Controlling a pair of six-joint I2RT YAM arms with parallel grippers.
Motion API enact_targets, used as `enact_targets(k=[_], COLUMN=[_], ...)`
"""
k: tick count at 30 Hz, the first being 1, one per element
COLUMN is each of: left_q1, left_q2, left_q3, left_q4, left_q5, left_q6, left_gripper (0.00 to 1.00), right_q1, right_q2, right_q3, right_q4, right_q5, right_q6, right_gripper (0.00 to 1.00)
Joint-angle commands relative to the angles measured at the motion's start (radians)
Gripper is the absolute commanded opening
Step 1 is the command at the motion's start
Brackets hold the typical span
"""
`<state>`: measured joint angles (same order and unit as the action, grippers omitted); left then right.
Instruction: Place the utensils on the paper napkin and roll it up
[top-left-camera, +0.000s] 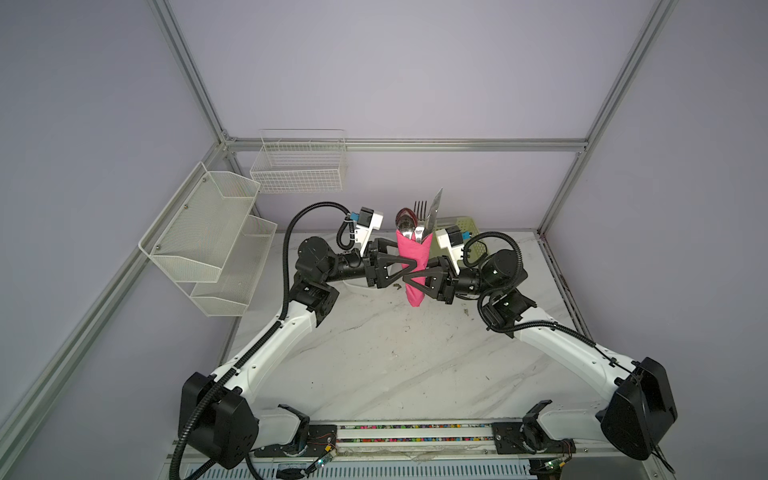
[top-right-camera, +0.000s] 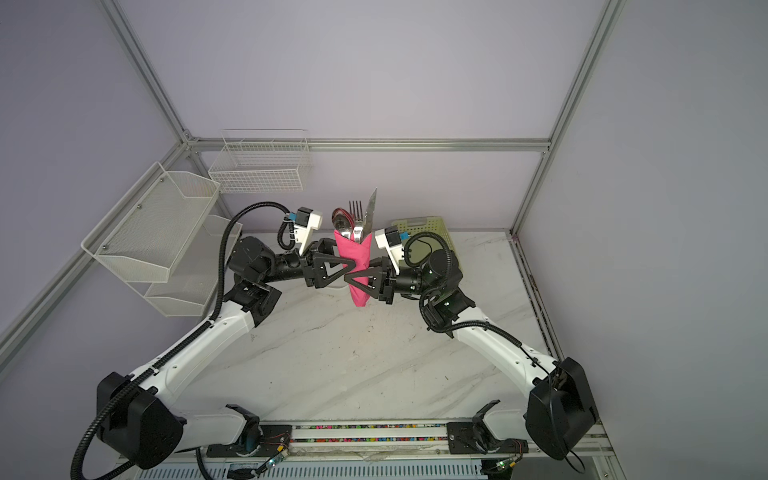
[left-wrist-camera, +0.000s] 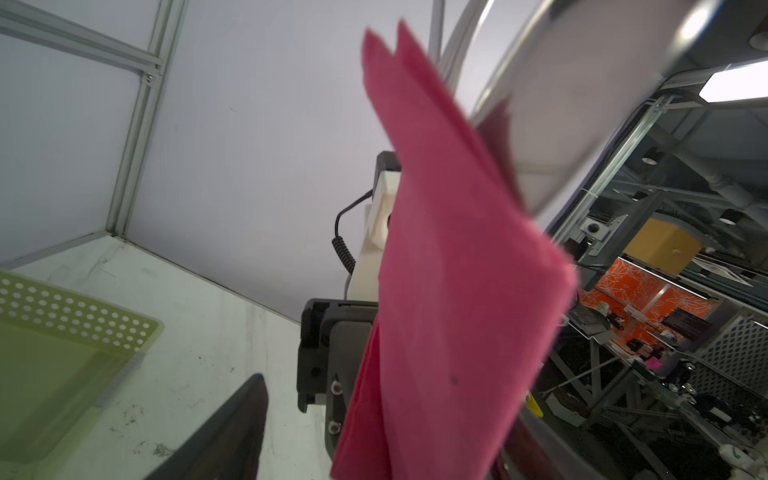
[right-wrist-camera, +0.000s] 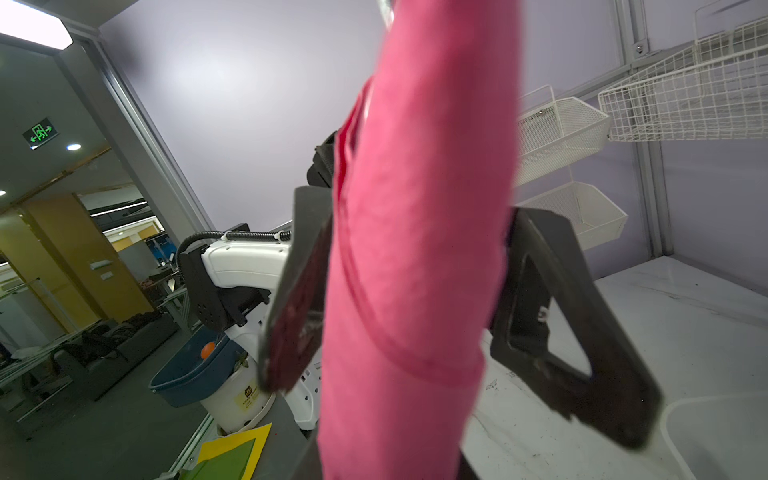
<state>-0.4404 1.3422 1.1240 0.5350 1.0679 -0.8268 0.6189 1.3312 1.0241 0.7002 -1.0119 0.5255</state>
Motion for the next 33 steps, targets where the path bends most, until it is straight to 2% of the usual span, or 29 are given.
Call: enact_targets(k=[1,10,16,22,33], left_q1=[-0.022,-0.032,-0.031,-0.031,-0.032], left_q2=[0.019,0.003,-0.02,-0.023,-0.014], left_q3=[0.106,0.119,0.134,0.145,0.151], left_q4=[0.037,0.004,-0.067,-0.064,-0.089], left_q5=[0.049,0.054,0.041,0.04,0.045], left_q6=[0.002,0.022,0.071,0.068,0.075], left_gripper=[0.79,0.66,0.61,0.56,0.25], right_q1=[-0.002,-0.022,-0.041,-0.053,-0.075], right_q2=[-0.02,-0.021,-0.031,-0.038,-0.044], right_q3=[0.037,0.011,-0.016,-0.03,-0.033], right_q4=[0.067,0.047,0.009,-0.049,-0.079], right_q5=[-0.037,-0.006,0.014,0.03,0.057], right_q6=[-0.022,-0.022,-0.039,-0.071,-0.077], right_gripper=[0.0,0.0,0.0,0.0,0.0])
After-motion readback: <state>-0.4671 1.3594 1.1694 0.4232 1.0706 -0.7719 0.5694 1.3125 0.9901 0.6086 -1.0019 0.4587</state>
